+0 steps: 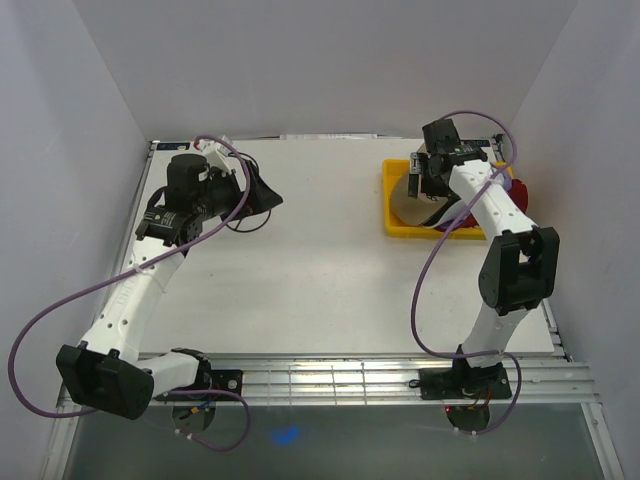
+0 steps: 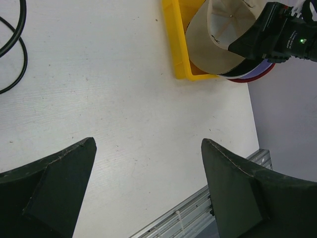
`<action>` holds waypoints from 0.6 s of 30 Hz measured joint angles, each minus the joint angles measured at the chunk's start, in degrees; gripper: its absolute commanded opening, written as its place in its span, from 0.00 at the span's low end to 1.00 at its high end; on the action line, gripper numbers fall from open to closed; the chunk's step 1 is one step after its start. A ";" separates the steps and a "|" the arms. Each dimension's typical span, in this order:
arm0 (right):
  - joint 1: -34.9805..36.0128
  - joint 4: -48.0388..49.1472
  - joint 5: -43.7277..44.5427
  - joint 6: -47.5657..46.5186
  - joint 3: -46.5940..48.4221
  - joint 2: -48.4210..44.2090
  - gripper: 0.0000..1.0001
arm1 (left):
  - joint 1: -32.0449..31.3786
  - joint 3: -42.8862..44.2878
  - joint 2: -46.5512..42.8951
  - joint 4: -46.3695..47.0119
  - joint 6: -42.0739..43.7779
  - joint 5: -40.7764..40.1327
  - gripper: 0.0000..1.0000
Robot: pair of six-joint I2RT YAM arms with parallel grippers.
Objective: Stack the hats
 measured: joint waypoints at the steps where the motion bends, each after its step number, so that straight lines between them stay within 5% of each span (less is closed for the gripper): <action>1: -0.22 0.31 0.11 0.04 -1.51 -1.11 0.85 | 0.00 -0.11 0.00 0.02 0.00 0.02 0.98; 18: -1.16 2.34 1.11 0.92 -3.89 -3.21 0.85 | 0.00 -2.12 -0.02 0.85 0.00 0.46 0.98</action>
